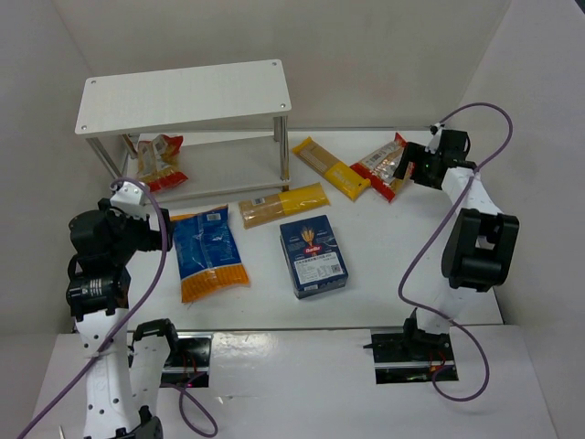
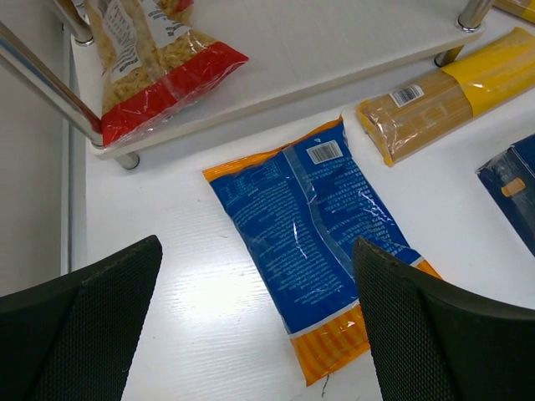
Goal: Place and organize the pasta boxes and bags onto the shelf
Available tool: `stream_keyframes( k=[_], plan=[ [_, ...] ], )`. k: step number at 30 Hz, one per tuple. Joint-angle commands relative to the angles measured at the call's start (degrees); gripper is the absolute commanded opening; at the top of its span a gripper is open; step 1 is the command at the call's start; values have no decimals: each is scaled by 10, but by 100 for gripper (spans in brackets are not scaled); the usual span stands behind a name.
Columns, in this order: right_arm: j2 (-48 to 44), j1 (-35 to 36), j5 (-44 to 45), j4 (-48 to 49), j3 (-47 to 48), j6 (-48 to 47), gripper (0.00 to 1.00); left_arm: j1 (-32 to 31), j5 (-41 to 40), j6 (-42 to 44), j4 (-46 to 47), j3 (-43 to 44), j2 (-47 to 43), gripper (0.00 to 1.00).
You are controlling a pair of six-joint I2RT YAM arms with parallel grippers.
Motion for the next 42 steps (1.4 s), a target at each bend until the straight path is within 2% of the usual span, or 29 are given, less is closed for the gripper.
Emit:
stream_keyframes(
  k=[1, 13, 24, 26, 28, 29, 31, 32, 35, 36, 42],
  plan=[
    [38, -4, -7, 61, 49, 30, 100, 13, 5, -12, 19, -2, -3, 100],
    [164, 13, 30, 83, 123, 58, 100, 24, 5, -12, 19, -2, 8, 100],
    [259, 23, -31, 50, 195, 64, 100, 24, 10, -7, 19, -2, 13, 100],
    [271, 29, -31, 50, 195, 64, 97, 24, 10, -7, 19, -2, 13, 100],
    [277, 35, -31, 50, 201, 64, 89, 24, 10, -7, 19, -2, 13, 100],
    [277, 35, -31, 41, 208, 58, 75, 24, 10, -7, 19, -2, 13, 100],
    [291, 42, -18, 32, 223, 52, 54, 24, 10, -7, 19, -2, 13, 100],
    [291, 42, -18, 20, 223, 52, 35, 24, 10, -7, 19, -2, 13, 100],
    [297, 47, -18, 15, 231, 39, 13, 24, 15, -7, 19, -2, 13, 100],
    [291, 47, -18, 8, 231, 39, 0, 24, 15, -7, 19, -2, 13, 100],
    [211, 47, -79, -4, 209, 19, 0, 24, 21, -7, 19, -2, 13, 100]
  ],
)
